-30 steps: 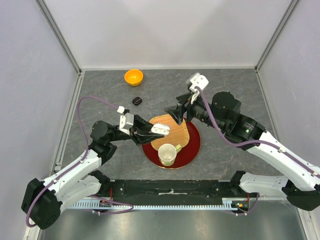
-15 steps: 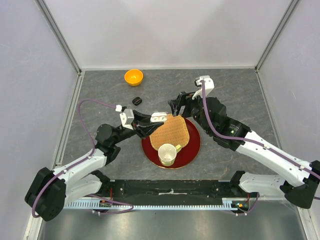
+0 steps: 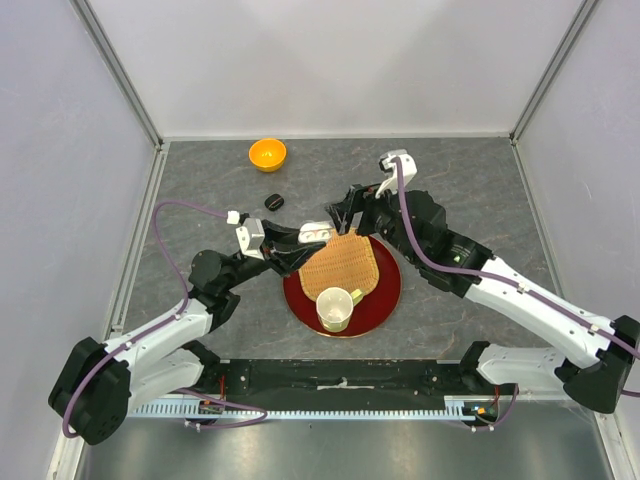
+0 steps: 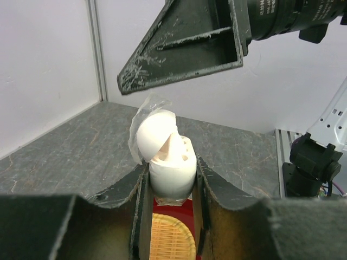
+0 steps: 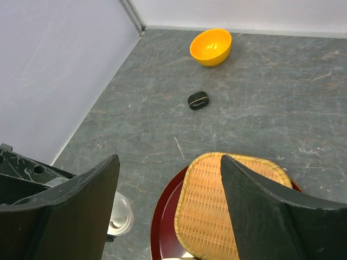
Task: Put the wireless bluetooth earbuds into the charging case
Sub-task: Close the charging case, then place the charging case at the center of the board, then pick up the charging case at the center of the board.
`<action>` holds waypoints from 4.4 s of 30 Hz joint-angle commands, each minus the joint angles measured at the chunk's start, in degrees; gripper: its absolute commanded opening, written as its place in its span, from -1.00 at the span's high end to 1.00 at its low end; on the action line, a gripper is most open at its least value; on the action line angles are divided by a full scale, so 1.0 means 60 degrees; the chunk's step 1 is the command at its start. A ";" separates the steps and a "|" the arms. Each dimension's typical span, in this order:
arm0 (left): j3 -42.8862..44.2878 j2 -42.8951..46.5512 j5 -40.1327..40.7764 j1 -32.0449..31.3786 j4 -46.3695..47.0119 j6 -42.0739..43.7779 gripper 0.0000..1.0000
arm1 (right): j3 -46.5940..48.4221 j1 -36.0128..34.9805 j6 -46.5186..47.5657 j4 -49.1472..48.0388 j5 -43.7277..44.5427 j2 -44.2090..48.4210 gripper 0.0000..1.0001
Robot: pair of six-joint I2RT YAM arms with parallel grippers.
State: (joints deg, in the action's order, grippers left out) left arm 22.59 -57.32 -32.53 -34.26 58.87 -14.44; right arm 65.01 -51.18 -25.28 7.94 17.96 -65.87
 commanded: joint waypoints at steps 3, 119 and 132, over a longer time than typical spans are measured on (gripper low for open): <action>0.0029 0.0120 -0.0115 -0.0047 0.0456 0.0136 0.96 | 0.0166 0.0078 0.0009 -0.0372 -0.1394 -0.0330 -0.63; 0.1288 -0.0946 0.1235 0.4978 -0.5496 0.1039 -0.75 | -0.1666 0.2069 0.0404 0.0434 -0.0165 0.1398 -0.96; 0.4655 -0.5222 0.0838 0.4948 -0.6116 0.4383 -0.79 | -0.1768 0.2713 0.0946 0.0243 -0.0369 0.1208 -0.96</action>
State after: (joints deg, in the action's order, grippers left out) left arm 42.04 -81.52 -25.96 -4.54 25.06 2.94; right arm 54.61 -36.45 -21.43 12.56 16.51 -57.89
